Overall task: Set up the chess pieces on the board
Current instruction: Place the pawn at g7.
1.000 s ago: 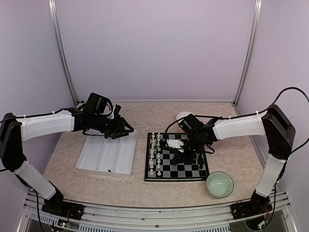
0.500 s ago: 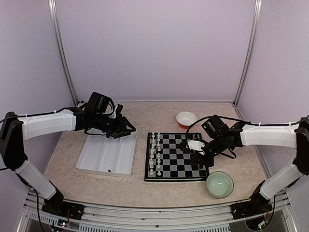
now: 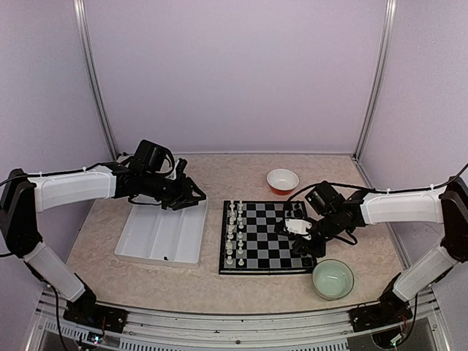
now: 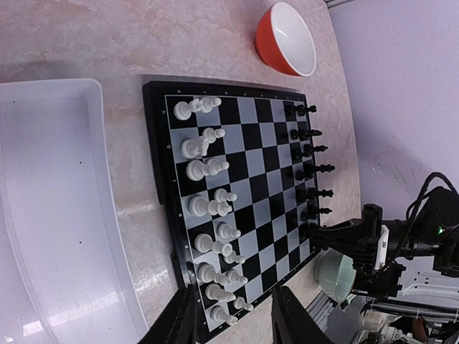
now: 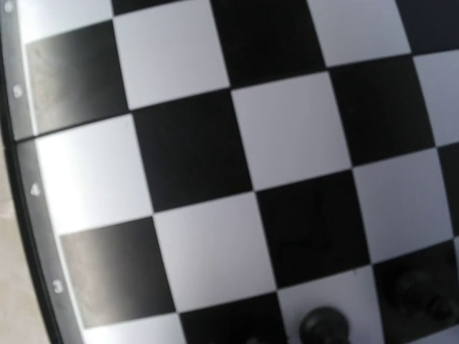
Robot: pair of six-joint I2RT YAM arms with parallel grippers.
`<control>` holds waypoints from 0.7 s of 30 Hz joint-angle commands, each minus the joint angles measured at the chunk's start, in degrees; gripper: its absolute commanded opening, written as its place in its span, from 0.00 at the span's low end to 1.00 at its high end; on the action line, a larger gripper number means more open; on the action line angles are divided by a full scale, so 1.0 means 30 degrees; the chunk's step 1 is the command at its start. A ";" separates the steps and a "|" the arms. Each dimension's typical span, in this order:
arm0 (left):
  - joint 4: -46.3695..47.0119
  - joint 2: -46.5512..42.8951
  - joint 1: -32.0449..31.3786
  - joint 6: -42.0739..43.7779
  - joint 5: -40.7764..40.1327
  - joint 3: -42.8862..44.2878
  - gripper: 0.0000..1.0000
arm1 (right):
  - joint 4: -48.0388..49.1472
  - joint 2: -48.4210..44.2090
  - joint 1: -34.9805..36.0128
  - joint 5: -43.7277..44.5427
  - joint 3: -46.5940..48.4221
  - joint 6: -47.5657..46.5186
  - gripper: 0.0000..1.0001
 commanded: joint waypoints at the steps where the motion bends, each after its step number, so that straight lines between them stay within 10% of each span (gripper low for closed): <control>1: -0.0015 0.0078 -0.0162 0.0181 0.0115 0.0449 0.37 | 0.0427 0.0271 -0.0170 0.0212 -0.0166 0.0175 0.00; 21: -0.0313 0.0286 -0.0165 0.0408 0.0373 0.0657 0.38 | 0.0034 0.0303 -0.0170 -0.0389 0.0178 0.0364 0.20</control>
